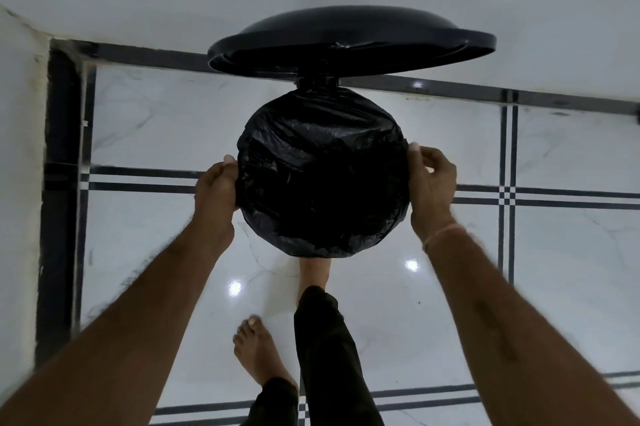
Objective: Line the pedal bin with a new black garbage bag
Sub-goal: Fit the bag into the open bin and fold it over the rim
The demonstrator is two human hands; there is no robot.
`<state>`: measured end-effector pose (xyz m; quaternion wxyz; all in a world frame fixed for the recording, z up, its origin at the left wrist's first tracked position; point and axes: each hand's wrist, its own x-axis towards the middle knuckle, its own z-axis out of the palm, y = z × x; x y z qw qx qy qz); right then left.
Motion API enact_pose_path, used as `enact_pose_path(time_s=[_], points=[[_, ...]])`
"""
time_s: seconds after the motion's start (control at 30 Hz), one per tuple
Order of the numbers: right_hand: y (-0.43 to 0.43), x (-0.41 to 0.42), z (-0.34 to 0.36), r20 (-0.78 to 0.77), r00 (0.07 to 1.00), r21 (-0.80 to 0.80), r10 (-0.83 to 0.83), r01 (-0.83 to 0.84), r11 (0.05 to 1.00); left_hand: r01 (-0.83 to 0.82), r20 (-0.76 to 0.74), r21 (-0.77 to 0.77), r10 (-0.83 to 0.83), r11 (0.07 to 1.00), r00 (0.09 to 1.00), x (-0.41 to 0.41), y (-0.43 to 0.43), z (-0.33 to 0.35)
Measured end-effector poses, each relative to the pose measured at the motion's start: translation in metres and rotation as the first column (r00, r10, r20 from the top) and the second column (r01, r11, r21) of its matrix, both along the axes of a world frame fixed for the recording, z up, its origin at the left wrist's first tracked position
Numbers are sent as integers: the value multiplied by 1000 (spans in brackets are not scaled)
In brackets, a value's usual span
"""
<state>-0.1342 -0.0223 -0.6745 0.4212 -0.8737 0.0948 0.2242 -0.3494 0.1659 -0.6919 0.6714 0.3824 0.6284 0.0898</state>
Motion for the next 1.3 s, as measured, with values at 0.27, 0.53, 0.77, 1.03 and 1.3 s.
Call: enact_pose_path(time_s=[0.27, 0.53, 0.77, 1.03, 1.3], points=[[-10, -16, 0, -328, 915, 155, -235, 298, 942, -206, 25, -81, 209, 975, 978, -5, -9, -3], [-29, -12, -8, -534, 833, 168, -144, 272, 948, -285, 65, -71, 289, 956, 955, -15, -27, -7], [-27, -6, -18, -682, 719, 231, -130, 382, 895, -324, 24, -327, 350, 888, 936, -20, -28, -11], [-45, -40, -21, -660, 720, 402, -214, 579, 709, -372, 53, -438, 437, 818, 898, -32, -60, -8], [-53, -74, -18, -708, 639, 273, -301, 641, 718, -358, 128, -569, 509, 741, 851, -35, -92, -11]])
